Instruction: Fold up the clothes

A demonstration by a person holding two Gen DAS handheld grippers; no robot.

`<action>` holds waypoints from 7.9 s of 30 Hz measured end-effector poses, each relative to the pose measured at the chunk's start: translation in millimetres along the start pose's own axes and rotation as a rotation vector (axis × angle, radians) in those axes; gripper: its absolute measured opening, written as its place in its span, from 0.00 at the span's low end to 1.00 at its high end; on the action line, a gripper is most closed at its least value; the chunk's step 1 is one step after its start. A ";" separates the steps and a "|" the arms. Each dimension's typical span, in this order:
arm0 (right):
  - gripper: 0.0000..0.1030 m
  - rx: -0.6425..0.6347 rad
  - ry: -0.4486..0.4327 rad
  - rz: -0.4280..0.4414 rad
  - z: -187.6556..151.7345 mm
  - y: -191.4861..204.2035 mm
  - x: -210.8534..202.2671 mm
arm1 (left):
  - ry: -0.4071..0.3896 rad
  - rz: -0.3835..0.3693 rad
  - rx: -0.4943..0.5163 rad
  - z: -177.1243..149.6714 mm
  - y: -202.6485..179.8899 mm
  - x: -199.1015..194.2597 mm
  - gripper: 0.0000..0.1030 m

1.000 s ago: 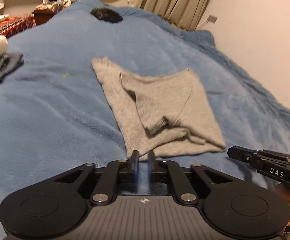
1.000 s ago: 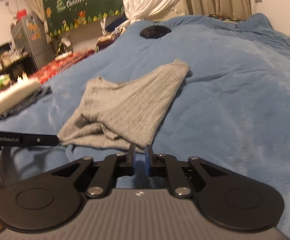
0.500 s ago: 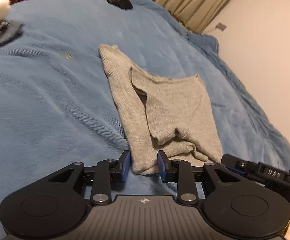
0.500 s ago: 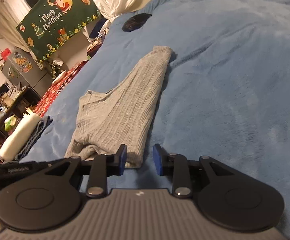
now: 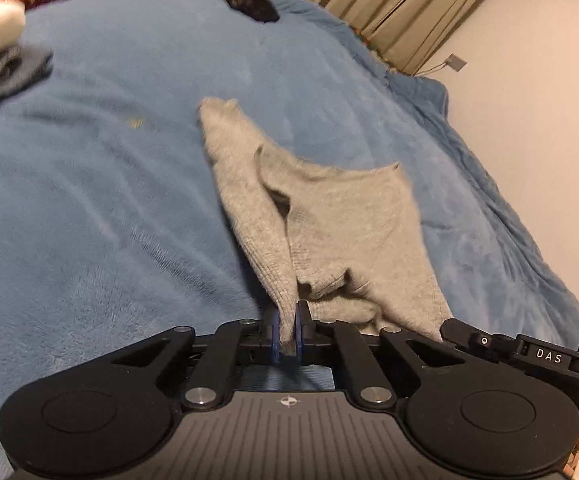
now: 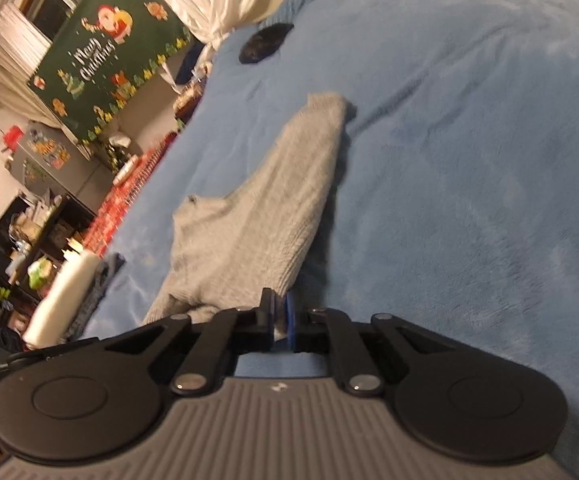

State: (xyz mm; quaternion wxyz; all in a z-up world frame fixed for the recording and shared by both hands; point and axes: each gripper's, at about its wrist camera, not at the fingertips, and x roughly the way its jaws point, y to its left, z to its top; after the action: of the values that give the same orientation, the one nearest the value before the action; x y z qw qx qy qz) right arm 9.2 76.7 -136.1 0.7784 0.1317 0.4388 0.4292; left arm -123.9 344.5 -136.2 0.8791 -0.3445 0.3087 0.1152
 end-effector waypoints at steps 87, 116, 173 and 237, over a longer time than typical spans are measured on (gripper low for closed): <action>0.09 -0.925 0.287 0.047 180.0 8.5 88.6 | 0.210 0.226 0.938 121.9 -25.9 74.1 0.10; 0.21 -0.681 0.081 -0.079 146.7 53.4 51.6 | 0.052 0.250 0.497 132.9 -39.6 35.1 0.26; 0.22 -0.483 0.021 -0.164 37.5 10.3 50.3 | 0.072 0.164 0.262 54.4 24.3 68.9 0.04; 0.15 -0.326 -0.134 -0.118 63.4 -12.8 -7.3 | -0.117 0.143 0.252 76.6 -72.6 19.1 0.08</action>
State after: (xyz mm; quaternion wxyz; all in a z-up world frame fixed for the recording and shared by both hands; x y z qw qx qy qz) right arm 64.9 74.3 -102.7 0.8407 0.0059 0.3175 0.4386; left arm -43.4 342.7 -65.5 0.9214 -0.2014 0.2926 0.1575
